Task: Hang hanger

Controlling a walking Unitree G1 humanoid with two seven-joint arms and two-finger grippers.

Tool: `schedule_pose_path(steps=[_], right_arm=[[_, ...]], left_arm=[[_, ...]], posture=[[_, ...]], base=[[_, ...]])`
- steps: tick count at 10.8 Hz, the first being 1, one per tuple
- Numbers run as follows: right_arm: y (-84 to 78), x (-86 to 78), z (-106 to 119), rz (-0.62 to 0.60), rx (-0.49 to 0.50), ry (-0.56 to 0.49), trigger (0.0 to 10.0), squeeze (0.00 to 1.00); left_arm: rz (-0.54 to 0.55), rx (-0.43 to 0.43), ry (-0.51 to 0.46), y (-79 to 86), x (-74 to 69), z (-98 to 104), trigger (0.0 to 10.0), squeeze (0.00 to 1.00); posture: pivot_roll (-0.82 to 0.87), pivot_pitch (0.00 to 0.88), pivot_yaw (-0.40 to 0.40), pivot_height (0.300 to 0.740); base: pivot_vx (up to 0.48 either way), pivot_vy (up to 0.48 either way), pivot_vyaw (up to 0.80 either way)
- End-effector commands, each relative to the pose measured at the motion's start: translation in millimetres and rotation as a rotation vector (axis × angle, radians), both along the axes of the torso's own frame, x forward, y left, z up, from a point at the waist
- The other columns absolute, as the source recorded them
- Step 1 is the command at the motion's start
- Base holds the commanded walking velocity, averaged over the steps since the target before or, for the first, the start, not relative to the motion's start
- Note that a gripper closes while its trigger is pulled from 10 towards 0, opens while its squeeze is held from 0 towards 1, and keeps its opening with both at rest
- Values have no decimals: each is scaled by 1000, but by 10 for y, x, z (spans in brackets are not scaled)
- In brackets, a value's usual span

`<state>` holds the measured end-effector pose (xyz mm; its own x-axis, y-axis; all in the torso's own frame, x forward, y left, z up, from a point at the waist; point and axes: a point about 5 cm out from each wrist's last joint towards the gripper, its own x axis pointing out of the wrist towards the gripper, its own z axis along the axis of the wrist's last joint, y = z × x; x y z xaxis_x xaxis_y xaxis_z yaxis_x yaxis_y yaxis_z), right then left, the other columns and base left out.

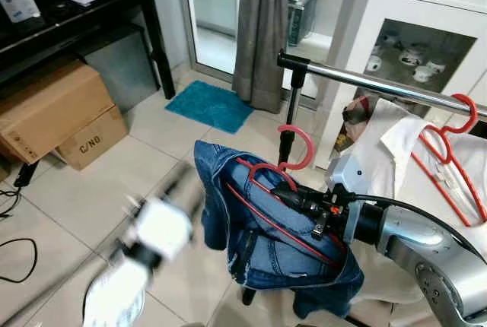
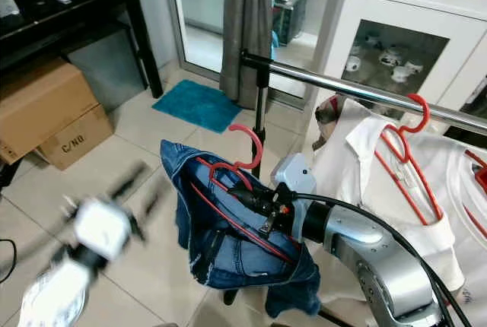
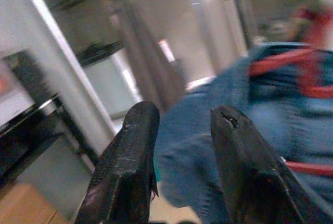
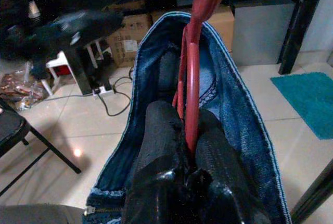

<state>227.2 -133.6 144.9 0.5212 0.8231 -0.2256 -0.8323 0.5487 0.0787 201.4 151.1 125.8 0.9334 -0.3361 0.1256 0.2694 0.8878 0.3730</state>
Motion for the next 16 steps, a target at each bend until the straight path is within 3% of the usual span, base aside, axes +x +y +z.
schedule_pose_path(steps=[1, 3, 4, 5, 6, 8, 13, 16], right_arm=[[-4, 18, 108, 15, 21, -58, 0, 0], [8, 24, 116, 19, 24, -60, 0, 0], [11, 28, 121, 20, 25, -62, 0, 0], [17, 30, 129, 22, 26, -64, 0, 0], [20, 30, 142, 22, 26, -68, 0, 0], [16, 27, 164, 13, 32, -74, 0, 0], [31, 36, 172, 16, 41, -74, 0, 0], [32, 48, 167, 14, 40, -73, 0, 0]], left_arm=[[20, -26, 28, 34, 21, -24, 10000, 0], [-84, -79, 122, -37, 56, -106, 10000, 0], [-135, -65, 159, -64, 72, -150, 8706, 0], [-190, -15, 192, -70, 124, -207, 1882, 0], [-224, -24, 190, -72, 199, -180, 0, 0], [-250, -32, 198, -112, 194, -190, 0, 0], [-202, -21, 223, -39, 306, -227, 0, 0], [-216, -96, 241, -24, 326, -213, 0, 0]], posture=[[-56, 3, 26, 740], [-53, 2, 24, 740], [-55, 4, 22, 740], [-60, 1, 25, 740], [-66, 3, 30, 740], [-75, 9, 41, 740], [-71, 11, 36, 740], [-67, 13, 32, 740]], base=[[0, 0, 0], [0, 0, 0], [0, 0, 0], [0, 0, 0], [0, 0, 0], [0, 0, 0], [0, 0, 0], [0, 0, 0]])
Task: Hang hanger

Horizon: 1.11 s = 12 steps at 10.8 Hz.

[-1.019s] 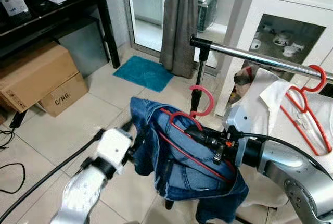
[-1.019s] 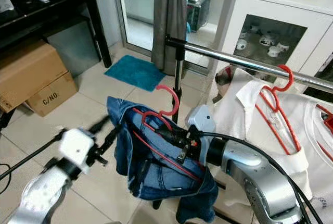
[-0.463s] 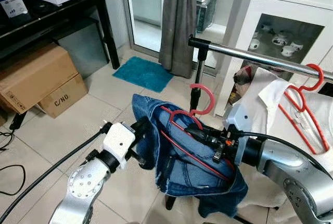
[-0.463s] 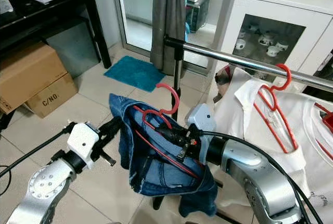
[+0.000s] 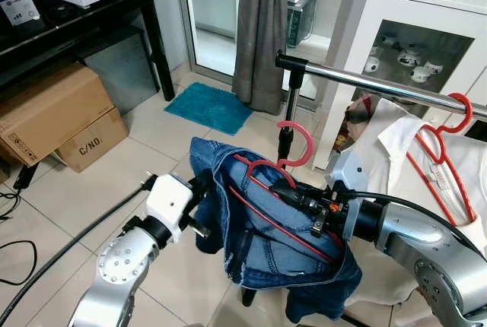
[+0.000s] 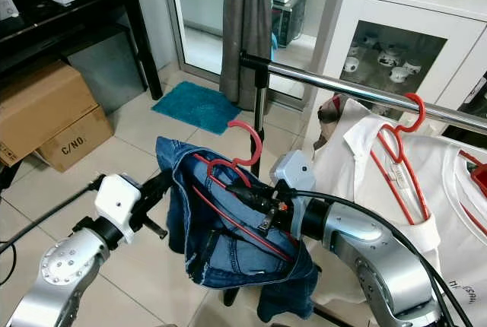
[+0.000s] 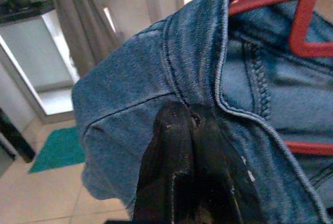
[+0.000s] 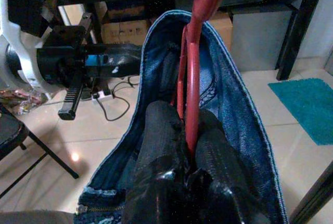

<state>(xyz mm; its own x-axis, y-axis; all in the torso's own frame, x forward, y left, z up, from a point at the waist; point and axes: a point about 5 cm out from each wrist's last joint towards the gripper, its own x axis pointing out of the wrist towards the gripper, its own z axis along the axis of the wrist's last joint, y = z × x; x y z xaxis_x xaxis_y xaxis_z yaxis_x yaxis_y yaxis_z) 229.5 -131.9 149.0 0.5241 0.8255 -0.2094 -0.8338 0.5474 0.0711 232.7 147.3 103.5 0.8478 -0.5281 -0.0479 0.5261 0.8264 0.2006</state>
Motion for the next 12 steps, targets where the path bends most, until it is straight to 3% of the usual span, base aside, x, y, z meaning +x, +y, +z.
schedule_pose_path(steps=[1, 2, 3, 4, 7, 11, 12], right_arm=[[15, 24, 125, 13, 31, -56, 0, 0], [12, 23, 124, 12, 30, -56, 0, 0], [8, 21, 123, 12, 31, -55, 0, 0], [9, 16, 122, 14, 31, -55, 0, 0], [8, 20, 125, 18, 31, -55, 0, 0], [11, 24, 135, 21, 31, -60, 0, 0], [11, 26, 133, 20, 30, -60, 0, 0]], left_arm=[[-11, -7, -15, -3, -1, 36, 0, 0], [22, 74, -96, 2, 6, 82, 7804, 43], [46, 61, -171, -29, 27, 177, 10000, 1000], [36, 88, -179, -63, 43, 174, 10000, 1000], [36, 67, -215, -114, 37, 198, 10000, 1000], [-74, -74, -204, -325, 1, 288, 10000, 1000], [-65, -65, -182, -322, 6, 259, 10000, 1000]], posture=[[-67, 13, 32, 740], [-68, 13, 35, 740], [-68, 13, 36, 740], [-68, 13, 36, 740], [-70, 12, 32, 740], [-73, 9, 33, 740], [-74, 8, 34, 740]], base=[[0, 0, 0], [0, 0, 0], [0, 0, 0], [0, 0, 0], [0, 0, 0], [0, 0, 0], [0, 0, 0]])
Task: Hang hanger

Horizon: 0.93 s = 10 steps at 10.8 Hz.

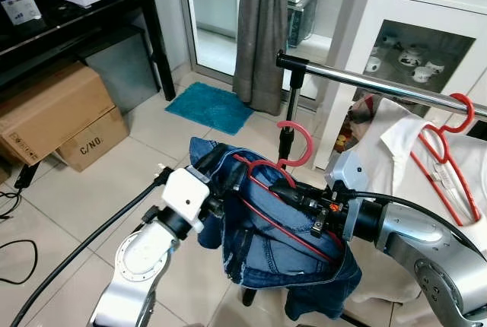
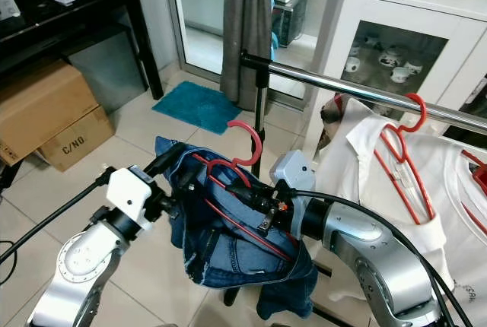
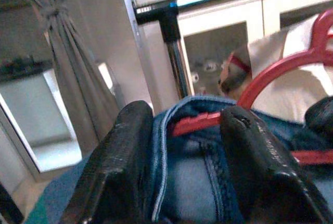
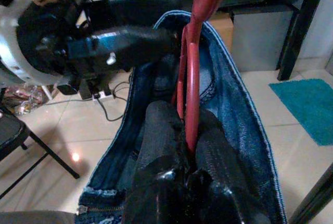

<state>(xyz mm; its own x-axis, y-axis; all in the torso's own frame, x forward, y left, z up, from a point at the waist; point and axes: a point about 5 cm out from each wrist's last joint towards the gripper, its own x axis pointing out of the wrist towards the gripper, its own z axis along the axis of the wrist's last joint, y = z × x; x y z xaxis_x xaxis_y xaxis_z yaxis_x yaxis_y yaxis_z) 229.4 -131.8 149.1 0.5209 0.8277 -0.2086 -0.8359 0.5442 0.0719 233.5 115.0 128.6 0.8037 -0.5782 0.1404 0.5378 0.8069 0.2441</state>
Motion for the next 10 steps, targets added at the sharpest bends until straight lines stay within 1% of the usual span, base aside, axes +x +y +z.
schedule_pose_path(steps=[1, 2, 3, 5, 6, 7, 8, 10], right_arm=[[10, 28, 132, 15, 30, -60, 0, 0], [15, 29, 133, 16, 32, -59, 0, 0], [18, 31, 132, 18, 32, -60, 0, 0], [29, 37, 138, 20, 34, -63, 0, 0], [27, 37, 140, 18, 34, -65, 0, 0], [24, 36, 140, 16, 34, -66, 0, 0], [26, 36, 139, 15, 34, -67, 0, 0], [28, 38, 140, 14, 37, -71, 0, 0]], left_arm=[[9, 31, 38, 17, 11, -59, 10000, 788], [-6, 97, 94, 26, 26, -190, 10000, 31], [19, 99, 107, 32, 55, -207, 10000, 0], [36, 106, 170, 20, 135, -259, 10000, 0], [51, 99, 163, 34, 154, -247, 1843, 0], [54, 89, 155, 51, 171, -226, 275, 0], [49, 88, 161, 52, 174, -228, 0, 0], [65, 85, 159, 71, 195, -218, 0, 0]], posture=[[-75, 8, 34, 740], [-74, 8, 32, 740], [-74, 6, 31, 740], [-77, 2, 35, 740], [-79, 0, 38, 740], [-79, 0, 39, 740], [-79, 0, 40, 740], [-79, 0, 41, 740]], base=[[0, 0, 0], [0, 0, 0], [0, 0, 0], [0, 0, 0], [0, 0, 0], [0, 0, 0], [0, 0, 0], [0, 0, 0]])
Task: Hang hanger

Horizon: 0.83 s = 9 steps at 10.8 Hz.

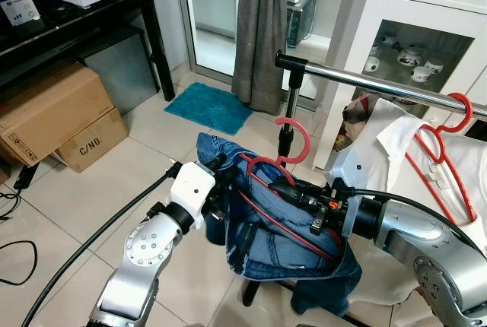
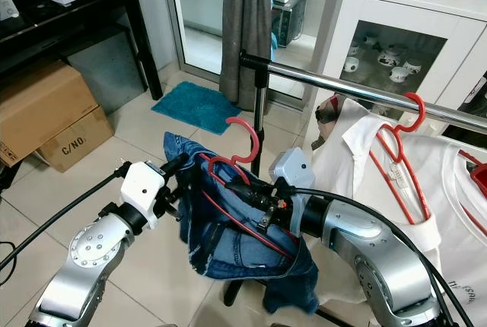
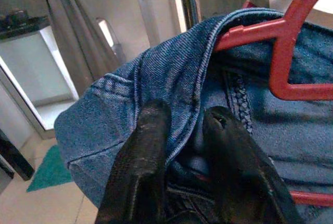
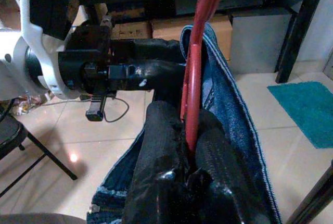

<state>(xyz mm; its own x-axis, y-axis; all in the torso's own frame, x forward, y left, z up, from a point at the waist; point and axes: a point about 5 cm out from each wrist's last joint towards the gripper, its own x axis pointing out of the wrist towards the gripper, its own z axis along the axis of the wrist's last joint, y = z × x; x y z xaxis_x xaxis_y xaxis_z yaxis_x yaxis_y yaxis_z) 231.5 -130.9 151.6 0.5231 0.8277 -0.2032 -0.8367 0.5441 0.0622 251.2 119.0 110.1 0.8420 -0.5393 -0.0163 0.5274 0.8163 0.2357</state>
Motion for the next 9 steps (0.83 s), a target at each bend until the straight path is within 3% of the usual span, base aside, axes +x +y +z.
schedule_pose_path(steps=[1, 5, 8, 9], right_arm=[[16, 15, 112, 14, 38, -60, 0, 0], [9, 3, 97, 18, 40, -59, 0, 0], [9, 16, 93, 24, 28, -62, 0, 0], [15, 3, 16, 54, -51, -61, 0, 0]], left_arm=[[31, 9, 13, 56, 32, -25, 0, 0], [141, 52, 17, 290, 91, -24, 0, 0], [160, 152, 36, 574, 166, 34, 0, 0], [147, 175, 40, 676, 248, 151, 0, 0]], posture=[[-78, 0, 41, 740], [-75, 0, 39, 740], [-66, 0, 34, 740], [-56, 0, 31, 740]], base=[[0, 0, 0], [0, 0, 0], [0, 0, 0], [0, 0, 0]])
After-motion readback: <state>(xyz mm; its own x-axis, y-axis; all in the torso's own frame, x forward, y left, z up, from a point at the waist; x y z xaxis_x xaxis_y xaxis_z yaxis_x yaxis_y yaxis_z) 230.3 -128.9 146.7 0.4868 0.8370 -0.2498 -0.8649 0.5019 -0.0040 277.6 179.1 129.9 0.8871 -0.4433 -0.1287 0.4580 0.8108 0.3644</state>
